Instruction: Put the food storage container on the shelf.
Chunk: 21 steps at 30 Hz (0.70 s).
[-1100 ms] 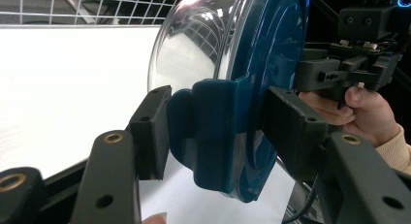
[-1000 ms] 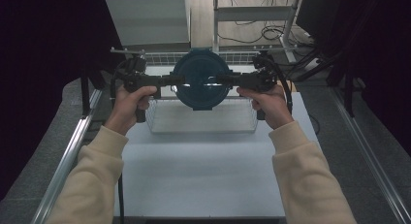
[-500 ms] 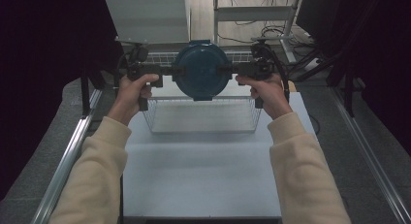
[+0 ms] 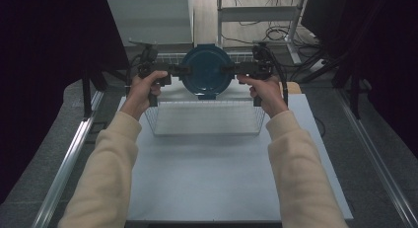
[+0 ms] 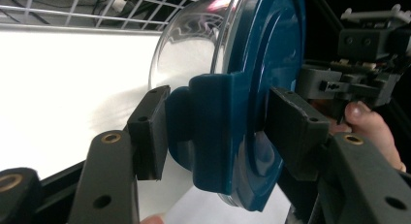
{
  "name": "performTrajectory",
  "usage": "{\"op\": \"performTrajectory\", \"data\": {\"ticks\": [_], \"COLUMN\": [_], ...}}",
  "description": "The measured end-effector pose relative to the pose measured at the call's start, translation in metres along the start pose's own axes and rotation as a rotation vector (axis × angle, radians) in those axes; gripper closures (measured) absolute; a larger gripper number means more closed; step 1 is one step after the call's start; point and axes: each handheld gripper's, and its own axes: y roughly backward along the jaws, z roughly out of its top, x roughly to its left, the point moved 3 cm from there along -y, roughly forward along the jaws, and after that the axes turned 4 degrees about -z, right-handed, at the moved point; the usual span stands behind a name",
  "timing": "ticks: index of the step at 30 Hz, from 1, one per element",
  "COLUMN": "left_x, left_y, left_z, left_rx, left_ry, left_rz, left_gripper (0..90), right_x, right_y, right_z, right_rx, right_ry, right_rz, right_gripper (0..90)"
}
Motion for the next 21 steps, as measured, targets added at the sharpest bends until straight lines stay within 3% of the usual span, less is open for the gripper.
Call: {"op": "performTrajectory", "data": {"ticks": [8,18,21], "left_x": [0.017,0.028,0.031], "left_y": [-0.014,-0.021,-0.021], "left_z": [0.002,0.003,0.002], "left_rx": [-0.023,-0.049,-0.07], "left_ry": [0.097,0.17,0.171], "left_rz": [-0.032,-0.045,-0.057], "left_gripper": [40.1,38.4,38.5], "right_x": [-0.016,-0.03,-0.034], "right_y": [-0.008,-0.014,-0.016], "right_z": [0.001,-0.002,-0.005], "right_rx": [-0.013,-0.034,-0.047], "right_ry": [-0.144,-0.264,-0.295], "right_rz": [-0.011,0.012,0.018], "right_gripper": [37.0,36.8,36.6]}}
